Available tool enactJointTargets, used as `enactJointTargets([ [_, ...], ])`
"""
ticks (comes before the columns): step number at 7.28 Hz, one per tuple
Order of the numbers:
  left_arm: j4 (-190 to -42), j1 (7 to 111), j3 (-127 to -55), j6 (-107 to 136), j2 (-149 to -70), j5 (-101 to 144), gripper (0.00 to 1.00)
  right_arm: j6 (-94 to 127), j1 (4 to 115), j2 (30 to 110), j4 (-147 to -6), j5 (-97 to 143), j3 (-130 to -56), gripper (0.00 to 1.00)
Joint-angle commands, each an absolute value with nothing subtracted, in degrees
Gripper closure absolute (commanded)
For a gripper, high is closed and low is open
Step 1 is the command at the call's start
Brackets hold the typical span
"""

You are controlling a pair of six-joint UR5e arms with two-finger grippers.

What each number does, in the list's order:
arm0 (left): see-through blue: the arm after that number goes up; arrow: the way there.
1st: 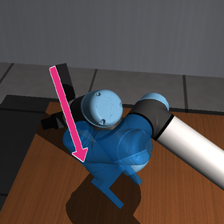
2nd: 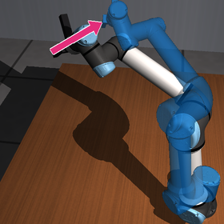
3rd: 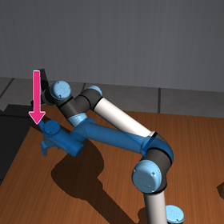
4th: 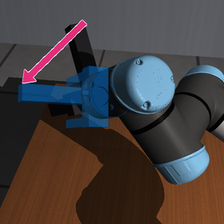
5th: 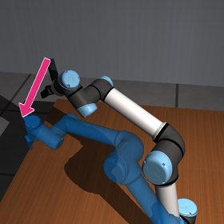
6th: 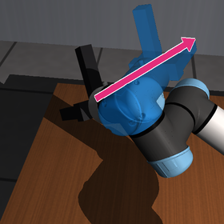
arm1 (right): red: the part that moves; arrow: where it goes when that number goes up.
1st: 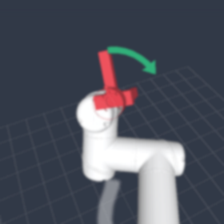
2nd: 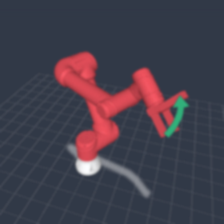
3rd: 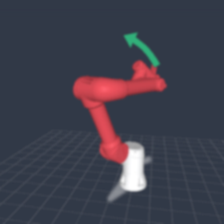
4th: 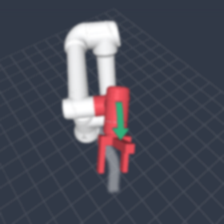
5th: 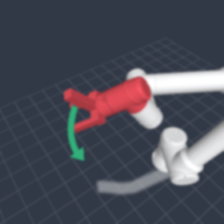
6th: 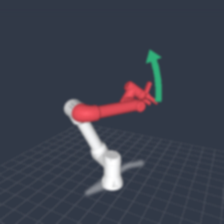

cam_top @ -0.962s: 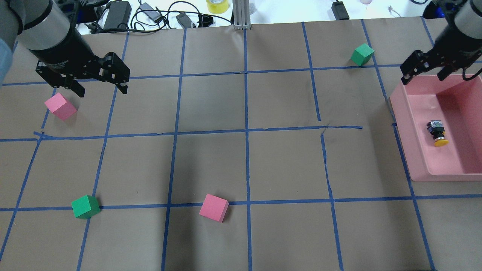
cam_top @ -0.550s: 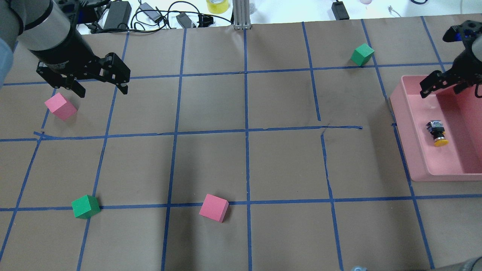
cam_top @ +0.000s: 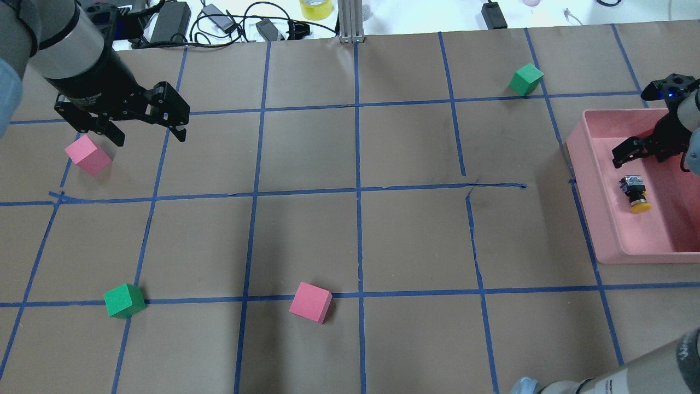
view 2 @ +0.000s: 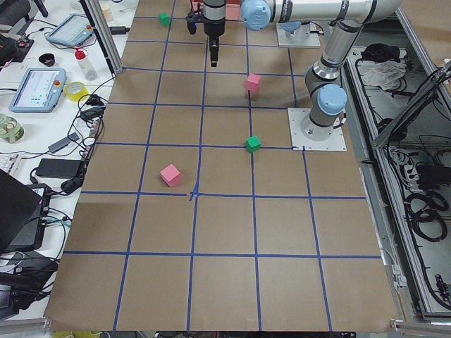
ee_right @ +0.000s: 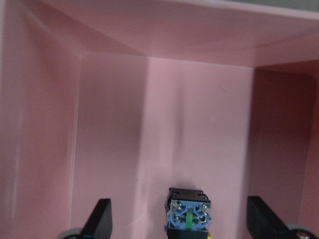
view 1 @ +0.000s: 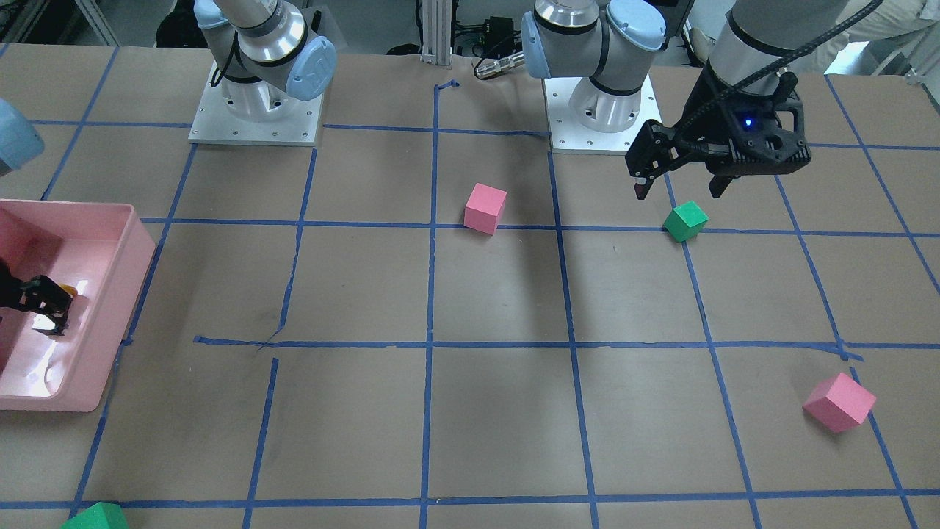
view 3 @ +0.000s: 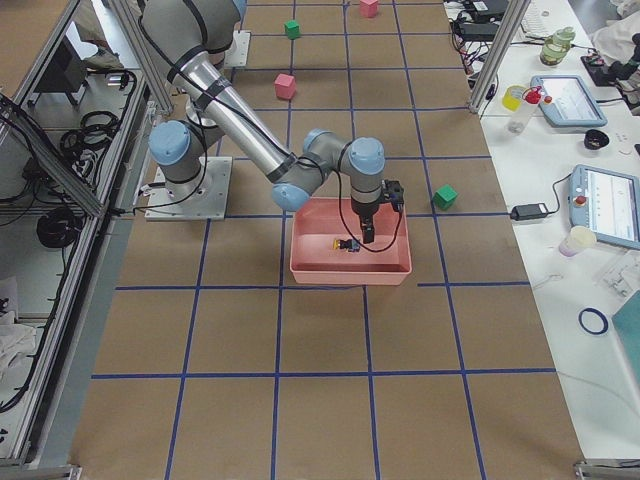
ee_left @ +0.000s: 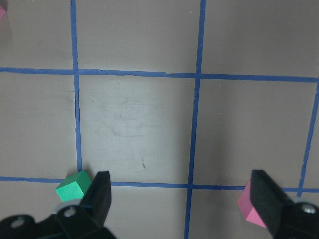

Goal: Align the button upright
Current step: 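Lower the right gripper and grasp the blue push-button switch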

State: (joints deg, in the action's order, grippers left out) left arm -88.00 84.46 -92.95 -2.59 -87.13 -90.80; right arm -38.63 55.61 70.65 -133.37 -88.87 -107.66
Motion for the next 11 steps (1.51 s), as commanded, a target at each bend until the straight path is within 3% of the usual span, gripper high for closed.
enactJointTargets([
  [1, -88.07, 84.46, -92.99, -2.64, -87.01, -90.88, 0.00, -38.76, 55.46, 69.61, -134.30, -89.21, -107.75, 0.05],
  [11, -87.54, 84.73, -93.87, -2.55, -87.19, -90.53, 0.00, -39.29, 55.37, 67.59, -134.38, -91.05, -108.90, 0.05],
])
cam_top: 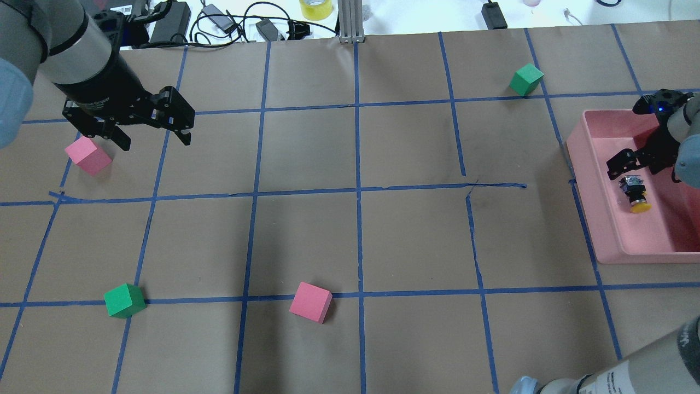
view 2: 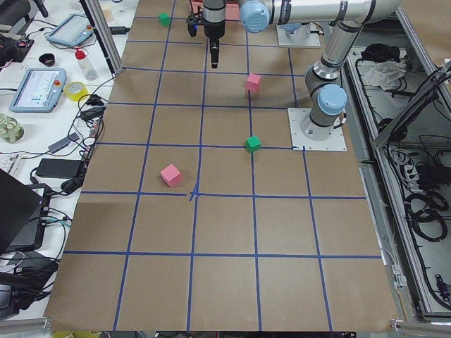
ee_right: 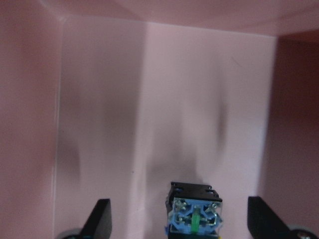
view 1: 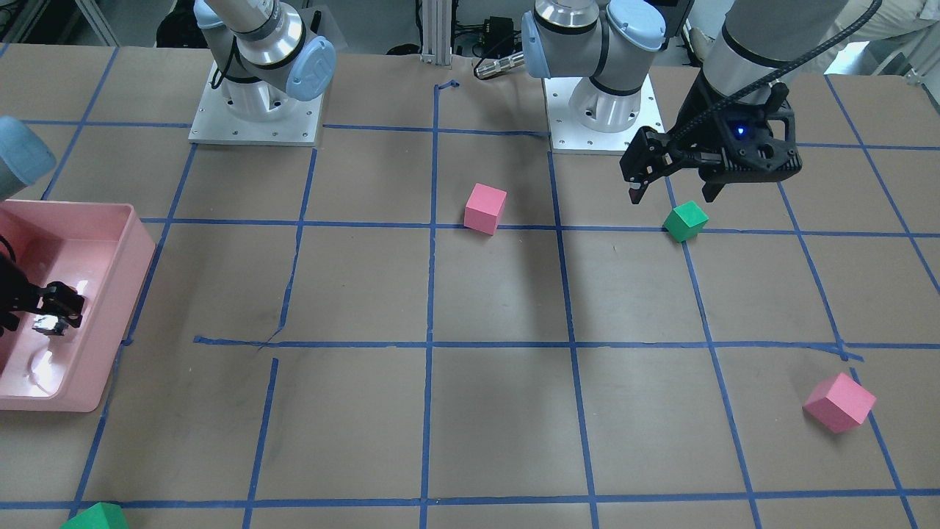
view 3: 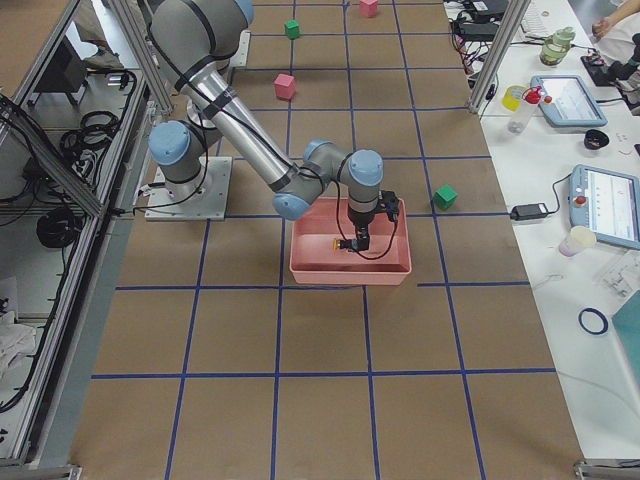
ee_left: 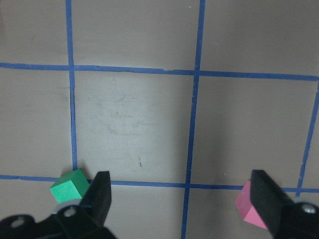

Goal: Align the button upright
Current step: 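Lower the right gripper and grasp the blue push-button switch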

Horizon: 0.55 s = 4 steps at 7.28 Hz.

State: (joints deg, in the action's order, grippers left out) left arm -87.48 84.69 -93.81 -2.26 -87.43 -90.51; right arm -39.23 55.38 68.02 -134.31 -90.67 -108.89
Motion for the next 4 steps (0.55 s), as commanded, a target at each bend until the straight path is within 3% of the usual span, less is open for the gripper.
enactJointTargets([
  [1, -87.54, 84.73, -93.87, -2.55, -87.10, -90.70, 0.00, -39.29, 55.37, 67.50, -134.30, -91.32, -108.90, 0.05],
  [3, -87.54, 84.73, -93.87, -2.55, -87.10, -90.70, 0.00, -39.29, 55.37, 66.18, -134.30, -92.80, -108.90, 0.05],
  [4, -87.54, 84.81, -93.87, -2.55, -87.01, -90.01, 0.00, -39.29, 55.37, 66.27, -134.21, -92.81, -108.90, 0.15],
])
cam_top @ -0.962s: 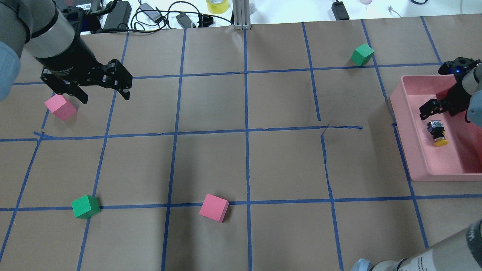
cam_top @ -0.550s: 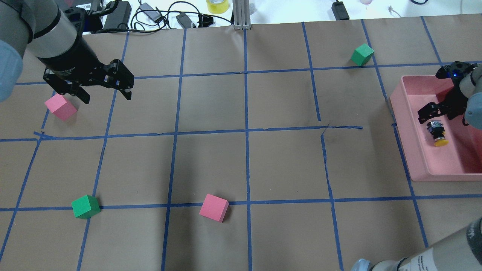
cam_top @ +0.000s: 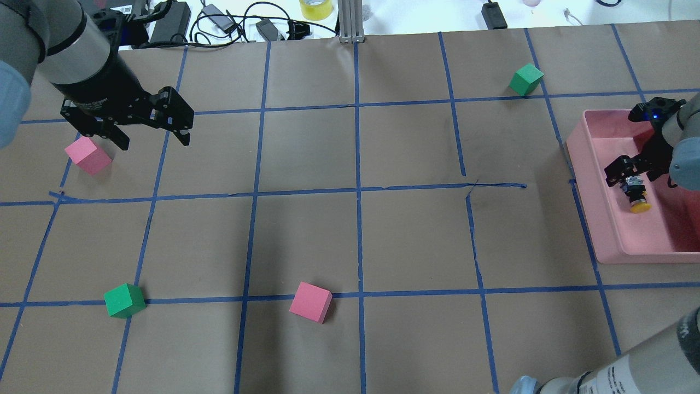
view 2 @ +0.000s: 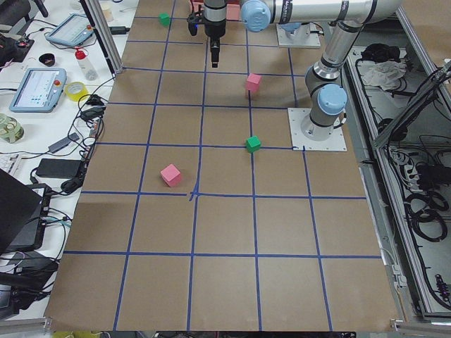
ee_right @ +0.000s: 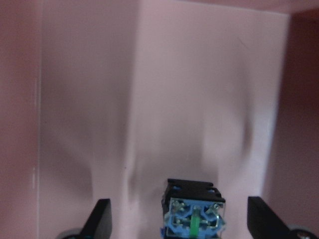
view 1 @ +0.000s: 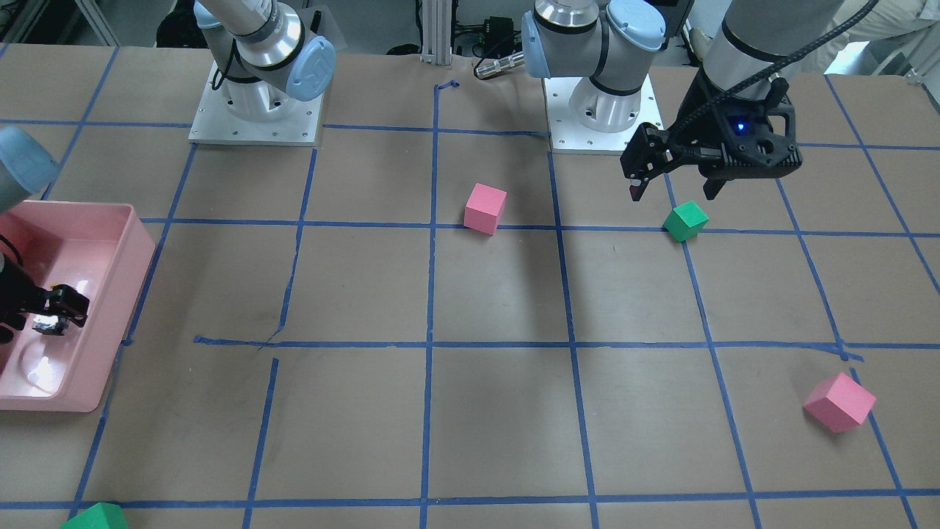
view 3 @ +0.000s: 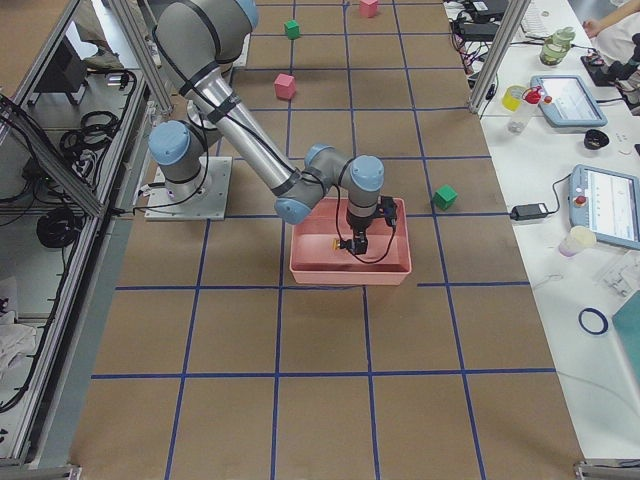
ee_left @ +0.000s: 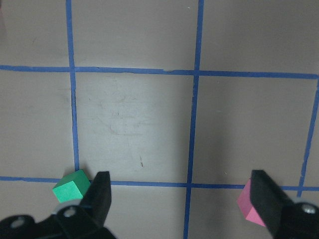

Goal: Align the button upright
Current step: 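Lower the right gripper and grasp the blue push-button switch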

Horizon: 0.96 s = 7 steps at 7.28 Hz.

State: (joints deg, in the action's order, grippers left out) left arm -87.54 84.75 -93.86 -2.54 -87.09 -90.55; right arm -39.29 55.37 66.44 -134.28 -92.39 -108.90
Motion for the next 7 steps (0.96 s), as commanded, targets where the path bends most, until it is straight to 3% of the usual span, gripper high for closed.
enactJointTargets([
  [1, -87.54, 84.73, -93.87, -2.55, -87.10, -90.00, 0.00, -39.37, 55.28, 66.27, -134.12, -92.90, -108.90, 0.40],
  [2, -87.54, 84.81, -93.87, -2.55, -87.01, -90.44, 0.00, -39.46, 55.28, 66.27, -133.34, -92.99, -108.90, 0.72],
  [3, -87.54, 84.81, -93.95, -2.55, -87.10, -90.53, 0.00, -39.46, 55.28, 66.53, -133.24, -92.99, -108.37, 0.93],
  [4, -87.54, 84.81, -93.87, -2.55, -87.01, -90.70, 0.00, -38.94, 55.28, 67.14, -132.81, -94.03, -107.59, 1.00],
  [7, -87.54, 84.81, -93.87, -2.55, -87.01, -90.70, 0.00, -37.45, 56.16, 72.67, -118.62, -93.61, -100.14, 1.00],
])
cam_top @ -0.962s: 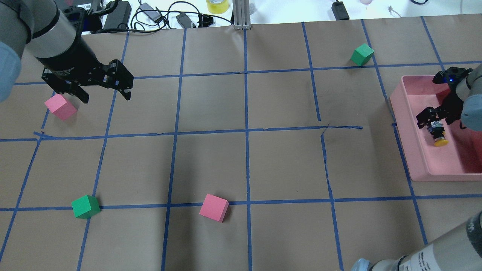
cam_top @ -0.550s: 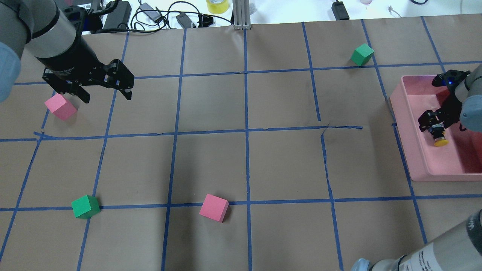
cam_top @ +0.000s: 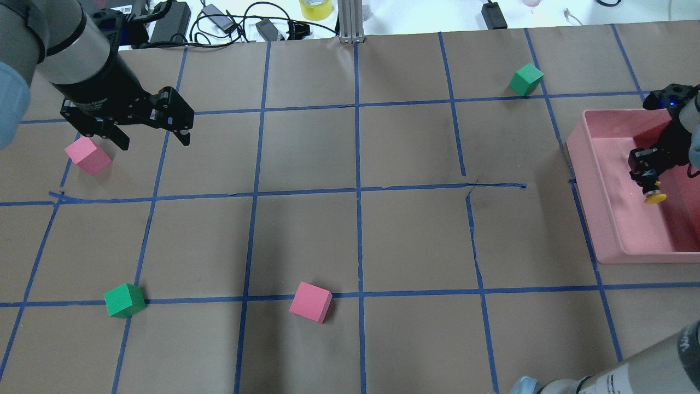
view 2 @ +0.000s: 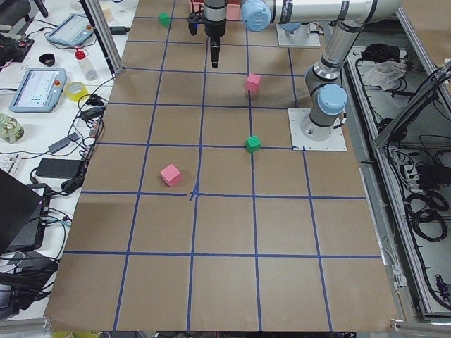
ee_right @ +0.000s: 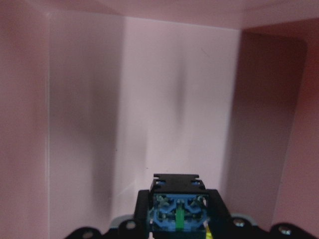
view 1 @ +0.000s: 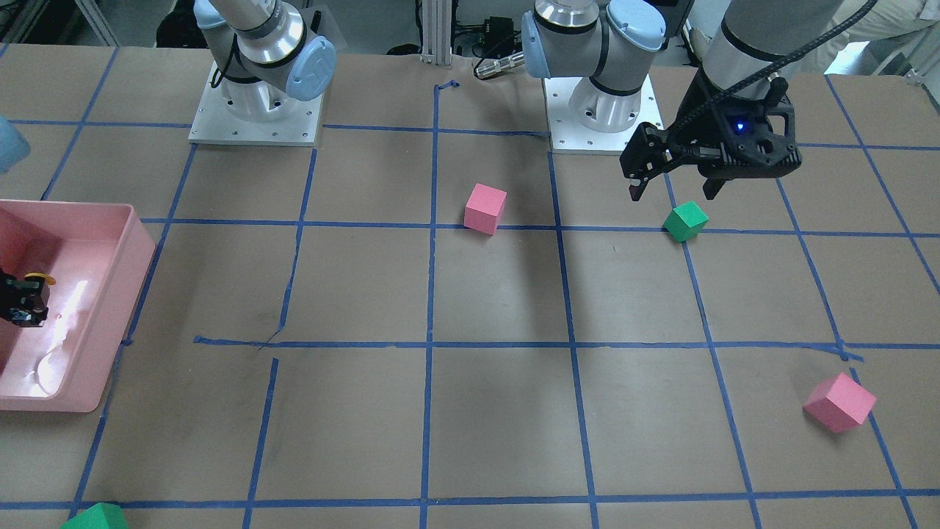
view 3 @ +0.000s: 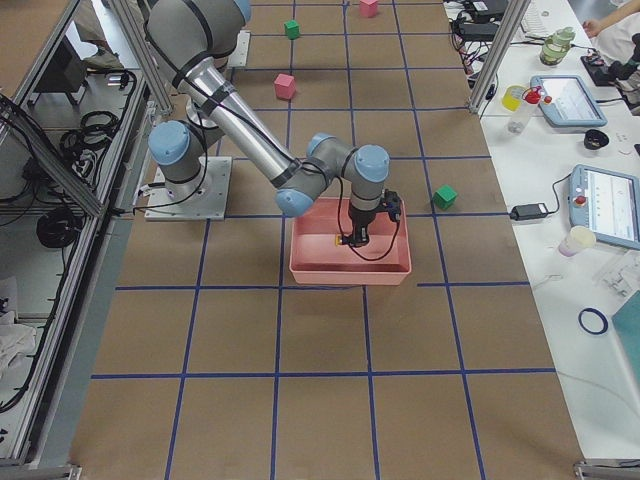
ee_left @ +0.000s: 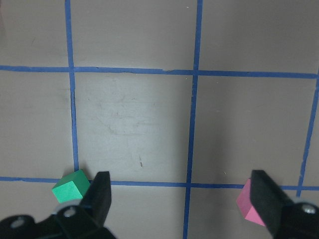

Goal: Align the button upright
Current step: 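Lift the switch out of the tray and carry it to the table center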

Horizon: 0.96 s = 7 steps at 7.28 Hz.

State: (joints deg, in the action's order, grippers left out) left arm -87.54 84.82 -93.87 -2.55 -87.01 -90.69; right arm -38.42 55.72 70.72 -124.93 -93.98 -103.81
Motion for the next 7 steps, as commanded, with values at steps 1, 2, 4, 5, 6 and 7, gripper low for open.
enactJointTargets([
  [1, -87.54, 84.81, -93.87, -2.55, -87.01, -90.70, 0.00, -36.31, 57.82, 73.03, -113.26, -93.60, -95.41, 1.00],
  [2, -87.54, 84.81, -93.87, -2.55, -87.01, -90.70, 0.00, -36.12, 60.27, 73.56, -108.42, -93.69, -90.75, 1.00],
  [4, -87.54, 84.81, -93.87, -2.55, -87.01, -90.70, 0.00, -28.08, 67.89, 74.18, -101.01, -93.43, -86.67, 1.00],
  [5, -87.54, 84.81, -93.87, -2.55, -87.01, -90.70, 0.00, -21.34, 73.33, 74.18, -100.99, -92.91, -86.75, 1.00],
  [6, -87.54, 84.81, -93.87, -2.55, -87.01, -90.70, 0.00, -13.79, 79.13, 74.18, -100.99, -91.33, -87.01, 1.00],
  [7, -87.54, 84.81, -93.87, -2.55, -87.01, -90.70, 0.00, -8.67, 85.98, 73.92, -101.51, -91.32, -87.10, 1.00],
])
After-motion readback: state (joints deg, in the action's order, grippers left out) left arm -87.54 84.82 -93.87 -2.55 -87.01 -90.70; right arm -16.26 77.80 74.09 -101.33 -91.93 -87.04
